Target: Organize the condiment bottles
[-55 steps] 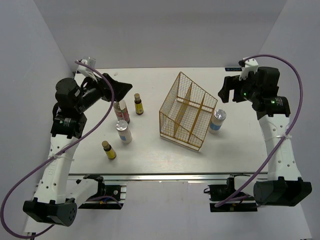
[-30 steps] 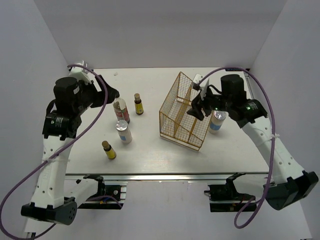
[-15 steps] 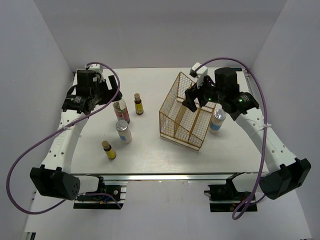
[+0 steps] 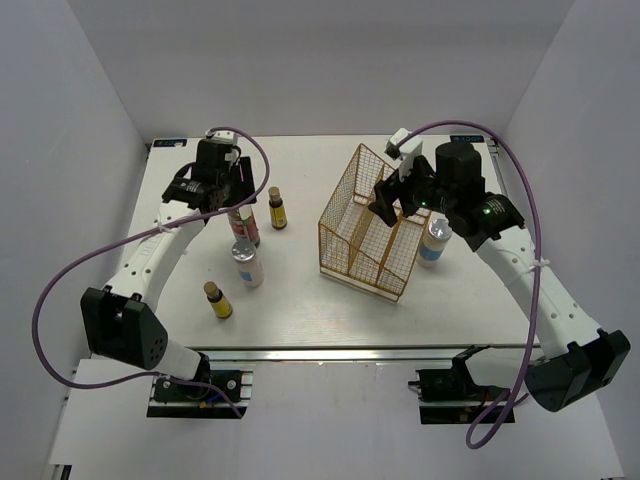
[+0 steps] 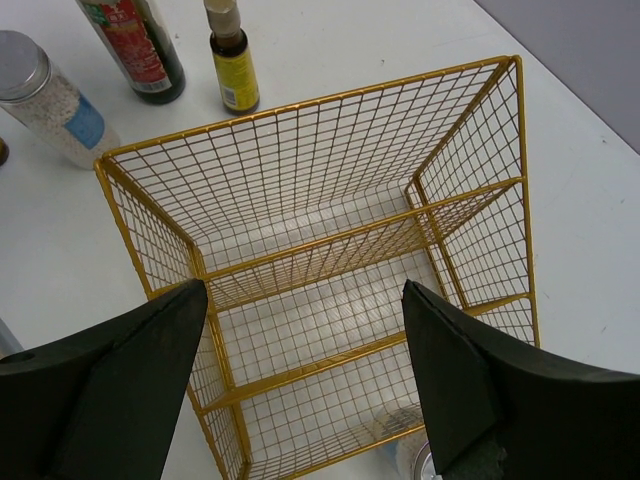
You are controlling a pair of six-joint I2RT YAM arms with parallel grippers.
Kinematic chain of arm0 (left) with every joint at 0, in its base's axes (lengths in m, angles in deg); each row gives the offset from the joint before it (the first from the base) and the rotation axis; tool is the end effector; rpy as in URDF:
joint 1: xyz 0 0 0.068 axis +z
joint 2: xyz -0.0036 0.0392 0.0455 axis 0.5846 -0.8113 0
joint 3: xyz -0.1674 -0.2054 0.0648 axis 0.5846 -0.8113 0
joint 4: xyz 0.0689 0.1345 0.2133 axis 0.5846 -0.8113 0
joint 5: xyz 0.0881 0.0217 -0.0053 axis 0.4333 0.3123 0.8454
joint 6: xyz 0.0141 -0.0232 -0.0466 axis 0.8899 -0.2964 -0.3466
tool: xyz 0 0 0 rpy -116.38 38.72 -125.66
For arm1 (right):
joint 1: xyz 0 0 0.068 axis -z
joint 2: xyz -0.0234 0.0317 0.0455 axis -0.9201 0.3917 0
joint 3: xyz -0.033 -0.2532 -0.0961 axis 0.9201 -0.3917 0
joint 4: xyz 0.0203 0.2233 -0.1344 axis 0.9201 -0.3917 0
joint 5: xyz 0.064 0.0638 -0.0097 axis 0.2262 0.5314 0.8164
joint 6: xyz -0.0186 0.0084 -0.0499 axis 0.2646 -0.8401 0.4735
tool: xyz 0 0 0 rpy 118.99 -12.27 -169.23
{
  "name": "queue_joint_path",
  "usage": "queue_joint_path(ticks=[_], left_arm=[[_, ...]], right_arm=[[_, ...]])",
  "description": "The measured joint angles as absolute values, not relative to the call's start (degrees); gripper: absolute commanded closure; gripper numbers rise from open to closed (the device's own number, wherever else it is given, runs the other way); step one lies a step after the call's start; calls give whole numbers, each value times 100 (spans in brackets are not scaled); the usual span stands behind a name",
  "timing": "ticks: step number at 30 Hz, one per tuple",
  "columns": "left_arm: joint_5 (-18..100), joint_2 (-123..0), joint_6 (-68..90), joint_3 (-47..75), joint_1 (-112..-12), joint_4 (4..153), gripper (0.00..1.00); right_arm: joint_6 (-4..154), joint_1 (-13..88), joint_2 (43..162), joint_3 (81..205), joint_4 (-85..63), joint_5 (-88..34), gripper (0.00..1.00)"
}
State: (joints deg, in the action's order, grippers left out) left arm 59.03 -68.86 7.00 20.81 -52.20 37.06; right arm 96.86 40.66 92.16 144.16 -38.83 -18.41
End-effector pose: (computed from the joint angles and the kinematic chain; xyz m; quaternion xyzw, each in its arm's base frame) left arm 0.3049 -0.0837 0.3433 -0.0255 0.9151 -0.0356 0.4008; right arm 0.2382 0.1290 0.4076 -0.3641 0.7402 0.1731 0.5382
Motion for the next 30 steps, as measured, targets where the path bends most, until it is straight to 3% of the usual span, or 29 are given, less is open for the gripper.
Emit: queue_joint_path(ticks=[8, 23, 30], left_arm=[[6364, -6892, 691, 2055, -5247, 3911, 40], [6519, -6892, 689, 1891, -5279, 4058, 44], [6585, -6892, 721, 1836, -5279, 4097, 67]], right_arm=[[9684, 4066, 9133, 14316, -3877, -1883, 19], [9649, 4066, 9022, 14274, -3875, -1942, 20], [9642, 4066, 9007, 14268, -3872, -1944, 21]])
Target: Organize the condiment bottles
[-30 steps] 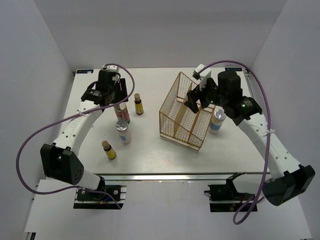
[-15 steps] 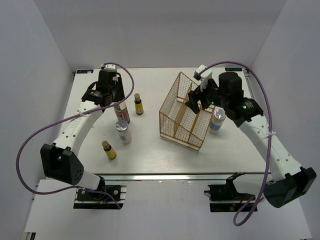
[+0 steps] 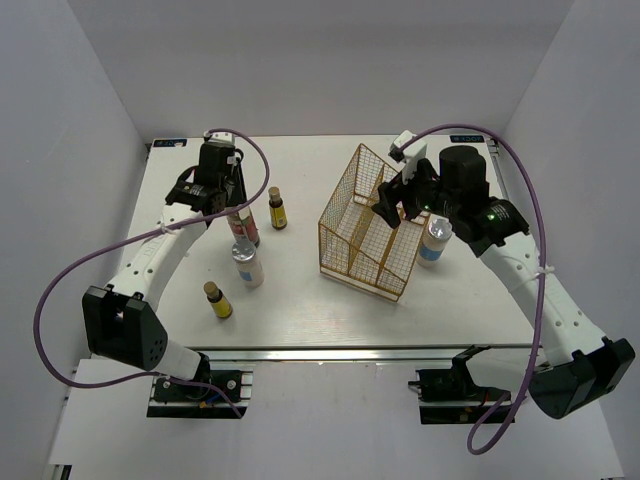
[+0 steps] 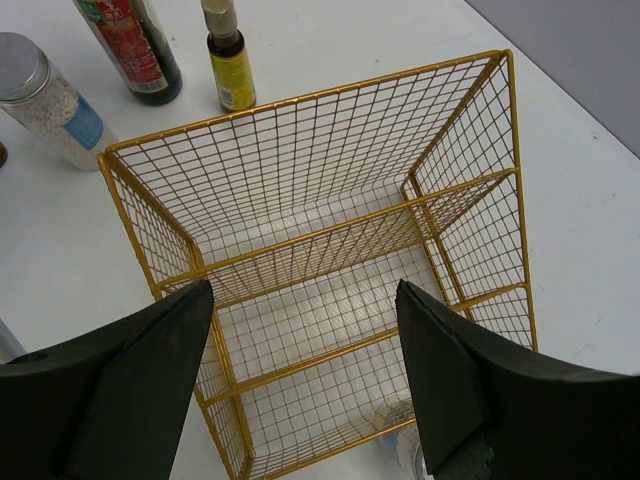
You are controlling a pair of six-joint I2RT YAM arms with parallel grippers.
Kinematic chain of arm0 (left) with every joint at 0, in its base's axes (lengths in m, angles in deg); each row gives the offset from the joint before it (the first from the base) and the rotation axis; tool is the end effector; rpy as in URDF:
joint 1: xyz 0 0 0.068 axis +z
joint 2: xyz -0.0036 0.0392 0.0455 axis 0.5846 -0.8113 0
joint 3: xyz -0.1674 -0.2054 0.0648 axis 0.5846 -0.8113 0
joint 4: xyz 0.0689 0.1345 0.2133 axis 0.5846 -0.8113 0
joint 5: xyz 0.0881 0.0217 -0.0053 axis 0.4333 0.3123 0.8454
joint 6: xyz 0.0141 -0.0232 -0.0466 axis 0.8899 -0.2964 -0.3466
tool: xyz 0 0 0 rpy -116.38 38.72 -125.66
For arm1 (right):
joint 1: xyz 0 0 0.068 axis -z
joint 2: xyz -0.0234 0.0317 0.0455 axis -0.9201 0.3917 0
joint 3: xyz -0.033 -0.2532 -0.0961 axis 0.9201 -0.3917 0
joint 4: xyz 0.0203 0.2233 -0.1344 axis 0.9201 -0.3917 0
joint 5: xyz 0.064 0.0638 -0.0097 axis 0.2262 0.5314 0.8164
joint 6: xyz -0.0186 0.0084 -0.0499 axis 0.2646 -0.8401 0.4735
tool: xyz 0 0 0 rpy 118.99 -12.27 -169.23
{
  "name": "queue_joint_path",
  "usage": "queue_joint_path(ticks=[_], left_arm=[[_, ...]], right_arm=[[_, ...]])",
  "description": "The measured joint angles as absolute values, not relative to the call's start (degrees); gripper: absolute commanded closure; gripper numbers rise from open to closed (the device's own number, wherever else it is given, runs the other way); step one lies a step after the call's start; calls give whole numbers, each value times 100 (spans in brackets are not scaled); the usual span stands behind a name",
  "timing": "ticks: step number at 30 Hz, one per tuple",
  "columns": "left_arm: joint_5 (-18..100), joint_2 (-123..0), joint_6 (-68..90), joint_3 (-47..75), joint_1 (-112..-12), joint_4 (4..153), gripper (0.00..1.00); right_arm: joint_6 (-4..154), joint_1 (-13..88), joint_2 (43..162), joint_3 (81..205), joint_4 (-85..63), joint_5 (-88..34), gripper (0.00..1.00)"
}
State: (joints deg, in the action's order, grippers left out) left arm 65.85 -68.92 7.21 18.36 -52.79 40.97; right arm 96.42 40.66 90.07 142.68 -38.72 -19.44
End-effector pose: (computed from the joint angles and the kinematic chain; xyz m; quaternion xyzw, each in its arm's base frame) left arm 0.3081 -0.0837 0.3350 -0.0443 0.9046 0.0122 0.4237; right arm 0.2302 0.1243 0.4079 -0.3564 0.7407 0.1679 0.5441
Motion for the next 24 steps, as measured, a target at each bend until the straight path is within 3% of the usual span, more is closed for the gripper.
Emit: queue_joint_path(ticks=[3, 4, 5, 12, 17, 21, 24], left_arm=[[6592, -6892, 721, 1836, -5279, 4097, 86], [6594, -6892, 721, 1839, -5279, 4093, 96], [6596, -6892, 721, 1843, -5284, 4082, 100], [6581, -6931, 702, 2403, -5292, 3413, 100], [6552, -6914, 695, 2973, -5312, 3070, 100], [6478, -6899, 673, 3445, -5334, 2797, 100], [6428, -6870, 623, 3780, -5362, 2587, 100]], right_arm=[[9640, 4066, 8976, 14250, -3870, -1955, 22], [9640, 4066, 8965, 14250, -3870, -1959, 22], [9638, 4066, 8954, 14250, -3870, -1959, 23], [9625, 4073, 8880, 14246, -3866, -1959, 27], [9627, 4083, 8832, 14233, -3853, -1959, 36], [9609, 4099, 8773, 14141, -3811, -1957, 54], [9598, 4099, 8768, 14132, -3783, -1955, 75]])
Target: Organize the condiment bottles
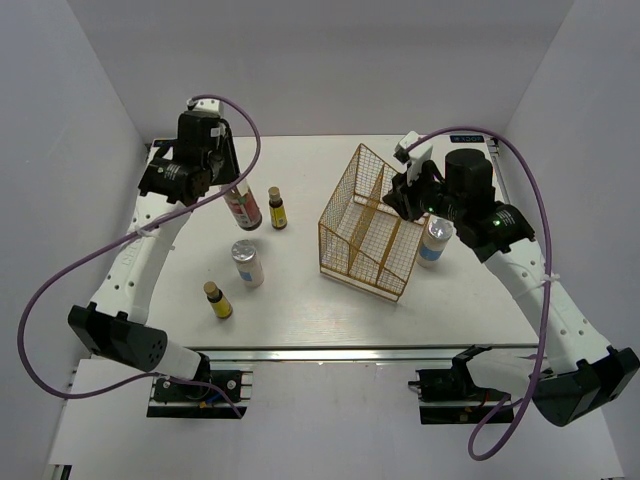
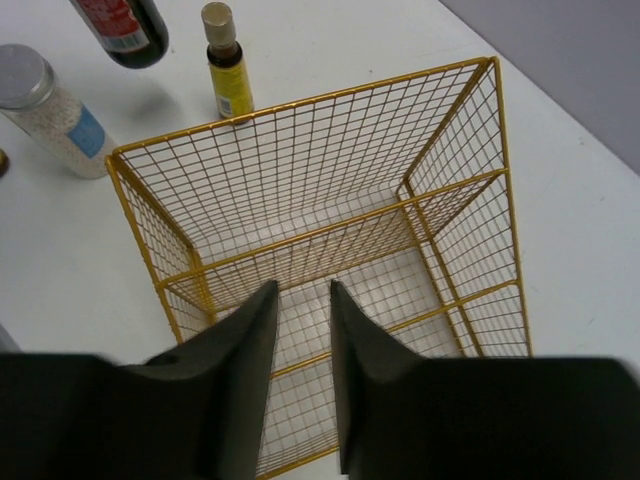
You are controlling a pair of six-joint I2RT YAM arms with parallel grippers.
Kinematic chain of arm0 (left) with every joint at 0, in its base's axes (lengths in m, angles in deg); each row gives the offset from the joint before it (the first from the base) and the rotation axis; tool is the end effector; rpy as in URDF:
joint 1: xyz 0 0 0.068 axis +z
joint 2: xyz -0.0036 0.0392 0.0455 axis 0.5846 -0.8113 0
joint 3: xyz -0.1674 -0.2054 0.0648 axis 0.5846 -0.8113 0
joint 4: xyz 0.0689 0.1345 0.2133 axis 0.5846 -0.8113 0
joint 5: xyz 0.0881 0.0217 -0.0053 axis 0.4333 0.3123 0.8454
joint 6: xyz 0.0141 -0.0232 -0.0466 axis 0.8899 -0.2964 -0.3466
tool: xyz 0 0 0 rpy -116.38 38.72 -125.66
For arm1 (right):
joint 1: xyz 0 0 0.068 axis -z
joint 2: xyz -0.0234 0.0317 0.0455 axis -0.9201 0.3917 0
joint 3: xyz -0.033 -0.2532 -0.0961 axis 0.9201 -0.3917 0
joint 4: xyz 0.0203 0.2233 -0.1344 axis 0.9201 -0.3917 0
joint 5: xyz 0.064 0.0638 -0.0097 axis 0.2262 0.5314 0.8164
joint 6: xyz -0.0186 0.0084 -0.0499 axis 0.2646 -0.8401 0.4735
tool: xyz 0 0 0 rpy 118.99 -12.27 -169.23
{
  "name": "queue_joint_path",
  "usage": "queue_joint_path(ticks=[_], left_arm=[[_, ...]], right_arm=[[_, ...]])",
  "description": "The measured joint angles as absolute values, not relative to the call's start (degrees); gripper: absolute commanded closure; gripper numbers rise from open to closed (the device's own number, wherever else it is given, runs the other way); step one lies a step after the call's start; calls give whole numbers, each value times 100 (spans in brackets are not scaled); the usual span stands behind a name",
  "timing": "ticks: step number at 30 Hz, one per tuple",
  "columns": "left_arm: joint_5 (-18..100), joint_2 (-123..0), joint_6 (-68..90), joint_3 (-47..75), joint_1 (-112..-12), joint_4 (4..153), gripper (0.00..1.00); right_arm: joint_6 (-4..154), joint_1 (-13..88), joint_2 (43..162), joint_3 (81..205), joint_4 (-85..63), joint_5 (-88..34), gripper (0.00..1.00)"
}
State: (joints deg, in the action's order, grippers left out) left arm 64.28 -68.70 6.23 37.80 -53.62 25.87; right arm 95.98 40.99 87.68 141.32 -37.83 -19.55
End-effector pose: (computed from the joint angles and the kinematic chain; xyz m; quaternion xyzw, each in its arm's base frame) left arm 0.2870 -0.0828 0.4236 -0.0448 0.8895 -0.0191 0.4544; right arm 0.2215 0.1183 0.4114 -0.3494 0.7339 0.1678 0.5578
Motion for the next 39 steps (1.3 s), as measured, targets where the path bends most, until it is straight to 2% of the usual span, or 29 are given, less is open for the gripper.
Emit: queue_joint_path(ticks=[1, 2, 16, 39], left_arm=[[6404, -6859, 606, 3882, -5365, 2526, 100], [6382, -6857, 588, 3996, -5365, 2460, 100], [5936, -7279, 359, 6816, -5426, 1669, 100], [4644, -7583, -749, 7087, -5706, 2880, 100]], right_arm=[[9592, 4101, 8764, 14130, -3770, -1955, 95], [9598, 4101, 8753, 14110, -3746, -1959, 100], [9454, 4151, 8611, 13894, -3610, -2095, 100], [9268, 4291, 8427, 13680, -3435, -2326, 100]])
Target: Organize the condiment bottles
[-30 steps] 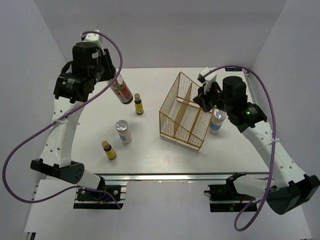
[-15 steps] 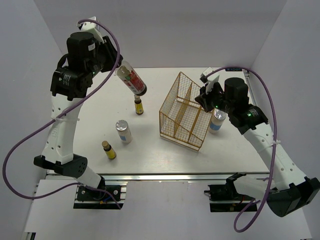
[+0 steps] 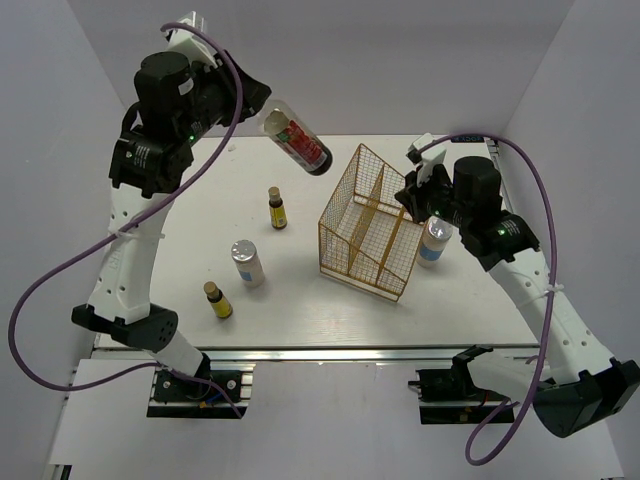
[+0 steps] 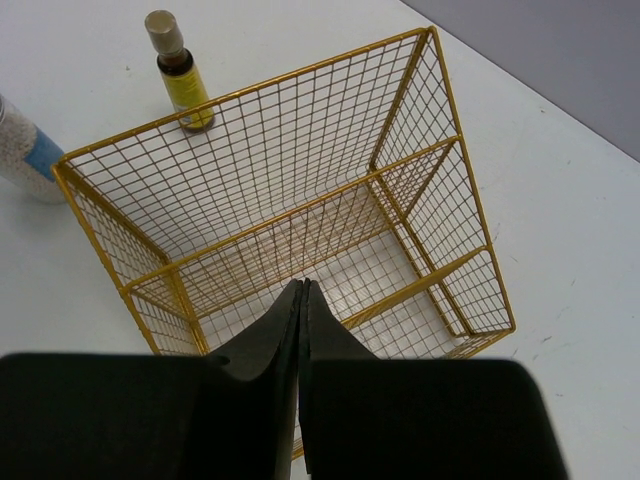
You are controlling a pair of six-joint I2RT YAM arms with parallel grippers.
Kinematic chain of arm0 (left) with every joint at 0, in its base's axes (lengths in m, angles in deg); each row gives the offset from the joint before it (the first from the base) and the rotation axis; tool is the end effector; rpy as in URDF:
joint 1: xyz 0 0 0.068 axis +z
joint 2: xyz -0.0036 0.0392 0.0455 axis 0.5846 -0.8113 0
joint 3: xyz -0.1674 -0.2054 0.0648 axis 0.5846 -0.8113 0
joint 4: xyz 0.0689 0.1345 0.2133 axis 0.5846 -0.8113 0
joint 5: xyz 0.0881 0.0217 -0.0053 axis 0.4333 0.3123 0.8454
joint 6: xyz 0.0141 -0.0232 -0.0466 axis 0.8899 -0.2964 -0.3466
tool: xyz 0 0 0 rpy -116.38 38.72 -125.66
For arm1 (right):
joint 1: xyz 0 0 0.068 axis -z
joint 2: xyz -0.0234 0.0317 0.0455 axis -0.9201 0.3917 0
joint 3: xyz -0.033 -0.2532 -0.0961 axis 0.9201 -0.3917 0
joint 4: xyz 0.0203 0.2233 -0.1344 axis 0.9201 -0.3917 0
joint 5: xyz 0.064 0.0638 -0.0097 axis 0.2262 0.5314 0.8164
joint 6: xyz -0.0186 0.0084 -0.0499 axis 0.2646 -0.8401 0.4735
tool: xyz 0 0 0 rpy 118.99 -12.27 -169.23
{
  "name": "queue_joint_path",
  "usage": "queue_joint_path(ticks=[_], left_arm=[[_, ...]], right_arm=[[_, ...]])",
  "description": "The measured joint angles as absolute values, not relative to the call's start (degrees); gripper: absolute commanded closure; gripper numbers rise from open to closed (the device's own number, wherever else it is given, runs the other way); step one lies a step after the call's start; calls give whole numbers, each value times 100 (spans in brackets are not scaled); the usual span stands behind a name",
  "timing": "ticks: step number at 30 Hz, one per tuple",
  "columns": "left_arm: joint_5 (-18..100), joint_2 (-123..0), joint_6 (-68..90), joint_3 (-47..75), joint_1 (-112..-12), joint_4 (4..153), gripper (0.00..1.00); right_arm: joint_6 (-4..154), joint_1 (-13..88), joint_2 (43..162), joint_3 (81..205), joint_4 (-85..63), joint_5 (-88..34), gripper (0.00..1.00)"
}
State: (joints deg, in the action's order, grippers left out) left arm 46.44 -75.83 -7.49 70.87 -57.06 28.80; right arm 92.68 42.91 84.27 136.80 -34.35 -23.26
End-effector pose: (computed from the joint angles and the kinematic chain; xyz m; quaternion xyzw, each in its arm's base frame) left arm 0.2611 -0.1037 0.5622 -0.0399 0.7561 -0.3009 0.5797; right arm 0.2166 0.1045 0.4042 -0.2969 0.7455 0.1494 0.5777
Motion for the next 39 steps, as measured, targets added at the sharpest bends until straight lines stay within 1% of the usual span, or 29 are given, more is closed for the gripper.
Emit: queue_joint_path(ticks=[7, 15, 31, 39], left_arm=[[4454, -8035, -883, 7181, -6138, 3350, 100], [4620, -8547, -708, 7187, -6838, 3522, 100], [6128, -9222, 662, 7299, -7863, 3553, 100], [6574, -9373, 1211, 7347, -8189, 3632, 100]], right_arm=[[9098, 4446, 8342, 13597, -3359, -2475, 100], [8951, 4645, 8154, 13468, -3315, -2543, 100], [8875, 4787, 7903, 13219, -3287, -2558, 100], [8871, 4818, 7903, 13201, -3278, -2558, 100]])
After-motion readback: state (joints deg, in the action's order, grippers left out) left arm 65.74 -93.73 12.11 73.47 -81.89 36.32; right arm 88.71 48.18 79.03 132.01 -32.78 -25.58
